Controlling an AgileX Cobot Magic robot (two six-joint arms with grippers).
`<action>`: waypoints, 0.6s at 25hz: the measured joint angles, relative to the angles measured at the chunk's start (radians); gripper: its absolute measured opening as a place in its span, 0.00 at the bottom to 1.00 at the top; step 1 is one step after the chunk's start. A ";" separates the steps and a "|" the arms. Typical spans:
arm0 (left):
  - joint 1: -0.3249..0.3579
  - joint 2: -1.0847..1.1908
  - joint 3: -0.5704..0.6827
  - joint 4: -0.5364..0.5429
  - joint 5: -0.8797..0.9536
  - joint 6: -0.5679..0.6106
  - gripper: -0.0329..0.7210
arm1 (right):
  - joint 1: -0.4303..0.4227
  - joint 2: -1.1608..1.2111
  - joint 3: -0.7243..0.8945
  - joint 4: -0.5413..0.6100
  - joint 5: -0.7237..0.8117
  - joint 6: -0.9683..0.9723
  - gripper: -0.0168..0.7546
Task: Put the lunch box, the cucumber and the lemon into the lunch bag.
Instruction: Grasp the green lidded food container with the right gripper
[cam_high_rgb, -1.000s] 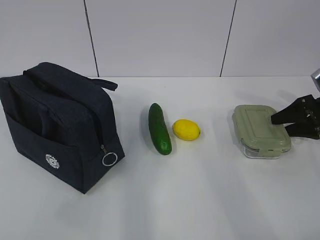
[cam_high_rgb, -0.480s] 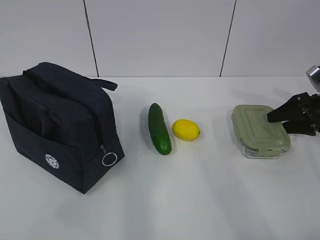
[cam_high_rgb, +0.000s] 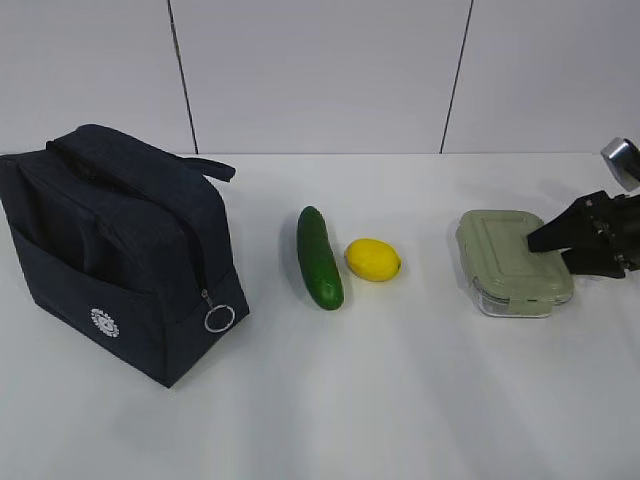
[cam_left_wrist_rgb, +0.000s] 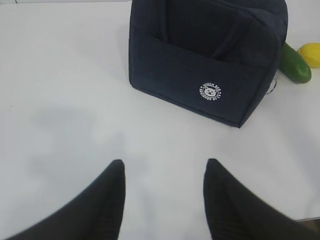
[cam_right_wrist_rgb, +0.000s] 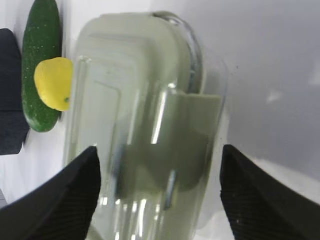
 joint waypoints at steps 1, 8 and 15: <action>0.000 0.000 0.000 0.000 0.000 0.000 0.53 | 0.000 0.008 -0.002 0.000 0.000 0.007 0.75; 0.000 0.000 0.000 0.000 0.000 0.000 0.53 | 0.000 0.018 -0.002 0.013 0.002 0.022 0.75; 0.000 0.000 0.000 0.000 0.000 0.000 0.53 | 0.000 0.018 -0.002 0.015 0.002 0.028 0.75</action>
